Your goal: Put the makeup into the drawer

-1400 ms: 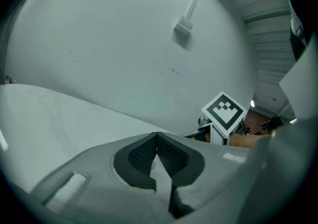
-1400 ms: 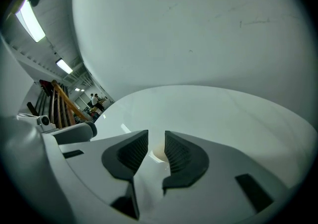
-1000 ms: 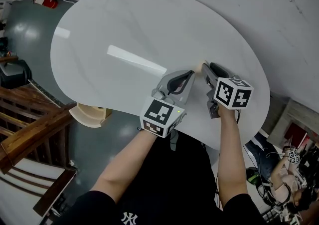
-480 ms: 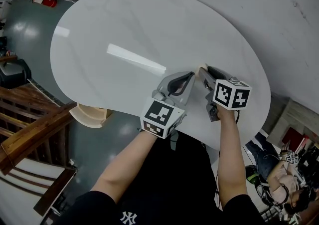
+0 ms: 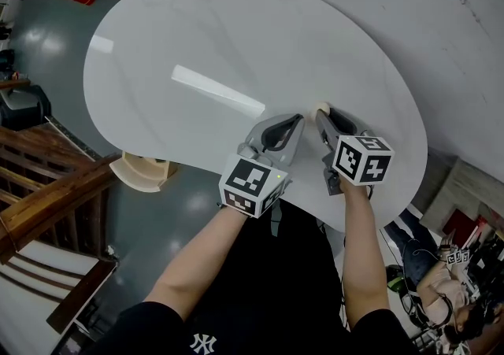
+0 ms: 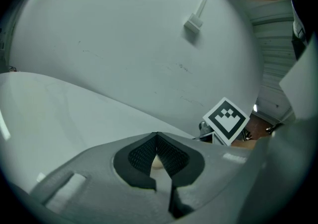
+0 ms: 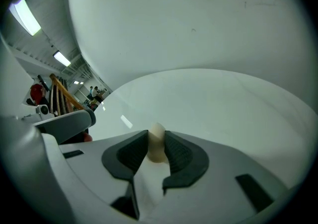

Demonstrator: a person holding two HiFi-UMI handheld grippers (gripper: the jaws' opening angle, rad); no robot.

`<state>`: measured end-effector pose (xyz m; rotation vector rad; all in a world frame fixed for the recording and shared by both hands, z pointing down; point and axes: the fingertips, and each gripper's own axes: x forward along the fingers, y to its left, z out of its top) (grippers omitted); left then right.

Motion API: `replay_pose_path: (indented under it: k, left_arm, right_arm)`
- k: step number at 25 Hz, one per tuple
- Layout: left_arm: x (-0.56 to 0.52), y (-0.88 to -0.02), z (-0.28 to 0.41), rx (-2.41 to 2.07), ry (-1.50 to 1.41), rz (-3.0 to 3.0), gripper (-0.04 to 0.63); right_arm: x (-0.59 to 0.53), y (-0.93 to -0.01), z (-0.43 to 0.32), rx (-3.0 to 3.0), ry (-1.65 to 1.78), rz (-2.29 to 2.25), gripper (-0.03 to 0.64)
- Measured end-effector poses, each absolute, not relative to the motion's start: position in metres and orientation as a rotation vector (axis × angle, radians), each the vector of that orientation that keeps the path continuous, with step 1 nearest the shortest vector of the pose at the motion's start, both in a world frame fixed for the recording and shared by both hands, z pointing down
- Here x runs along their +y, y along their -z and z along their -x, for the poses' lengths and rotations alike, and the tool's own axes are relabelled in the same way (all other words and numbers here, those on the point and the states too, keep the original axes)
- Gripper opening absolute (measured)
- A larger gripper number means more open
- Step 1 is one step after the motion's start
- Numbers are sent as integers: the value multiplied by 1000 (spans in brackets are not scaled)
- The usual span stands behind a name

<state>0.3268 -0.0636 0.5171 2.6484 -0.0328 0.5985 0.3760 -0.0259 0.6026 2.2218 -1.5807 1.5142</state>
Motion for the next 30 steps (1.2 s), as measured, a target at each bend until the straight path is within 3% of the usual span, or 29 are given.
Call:
replay_pose_path:
  k: [30]
  left_arm:
    - [-21,-423,-239,-373,-400,-2680,10]
  right_arm:
    - [4,-439,-298,-2060,-1145,-2269,115]
